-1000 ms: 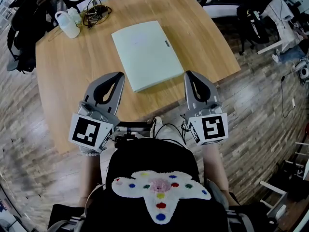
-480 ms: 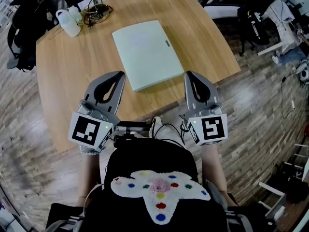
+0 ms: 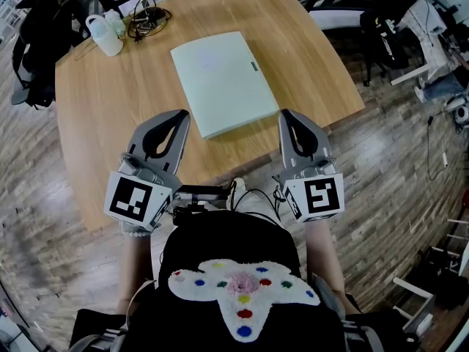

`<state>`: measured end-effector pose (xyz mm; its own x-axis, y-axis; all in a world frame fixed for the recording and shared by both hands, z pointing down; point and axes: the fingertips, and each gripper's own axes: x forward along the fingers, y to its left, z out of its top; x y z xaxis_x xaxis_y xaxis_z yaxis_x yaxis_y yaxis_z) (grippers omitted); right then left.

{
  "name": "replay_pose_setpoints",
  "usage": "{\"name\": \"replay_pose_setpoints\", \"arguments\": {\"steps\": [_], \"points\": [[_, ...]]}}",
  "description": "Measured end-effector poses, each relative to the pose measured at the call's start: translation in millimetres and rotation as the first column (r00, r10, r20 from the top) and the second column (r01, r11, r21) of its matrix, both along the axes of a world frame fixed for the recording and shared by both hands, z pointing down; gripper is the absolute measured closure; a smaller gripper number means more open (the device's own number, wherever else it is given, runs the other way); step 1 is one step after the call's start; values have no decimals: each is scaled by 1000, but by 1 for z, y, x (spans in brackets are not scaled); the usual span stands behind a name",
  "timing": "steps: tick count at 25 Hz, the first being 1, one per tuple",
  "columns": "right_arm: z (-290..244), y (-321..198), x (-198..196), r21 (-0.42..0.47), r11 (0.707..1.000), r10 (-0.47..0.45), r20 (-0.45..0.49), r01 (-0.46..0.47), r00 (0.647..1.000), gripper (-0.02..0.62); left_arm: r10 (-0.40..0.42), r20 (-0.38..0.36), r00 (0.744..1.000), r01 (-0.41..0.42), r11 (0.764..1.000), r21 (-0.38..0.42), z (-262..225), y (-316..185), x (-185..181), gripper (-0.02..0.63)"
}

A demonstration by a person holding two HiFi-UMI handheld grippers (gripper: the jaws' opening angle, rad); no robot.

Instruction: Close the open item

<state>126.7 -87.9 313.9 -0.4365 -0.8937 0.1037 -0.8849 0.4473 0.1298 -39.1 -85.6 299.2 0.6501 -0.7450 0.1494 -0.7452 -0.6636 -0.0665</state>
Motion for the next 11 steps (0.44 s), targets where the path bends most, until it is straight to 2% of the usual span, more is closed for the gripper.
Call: {"name": "replay_pose_setpoints", "arguments": {"steps": [11], "points": [[3,6,-9,-7,1000,-24,-27,24,999,588,5,6,1000,-5,1000,2,1,4,3,600]]}}
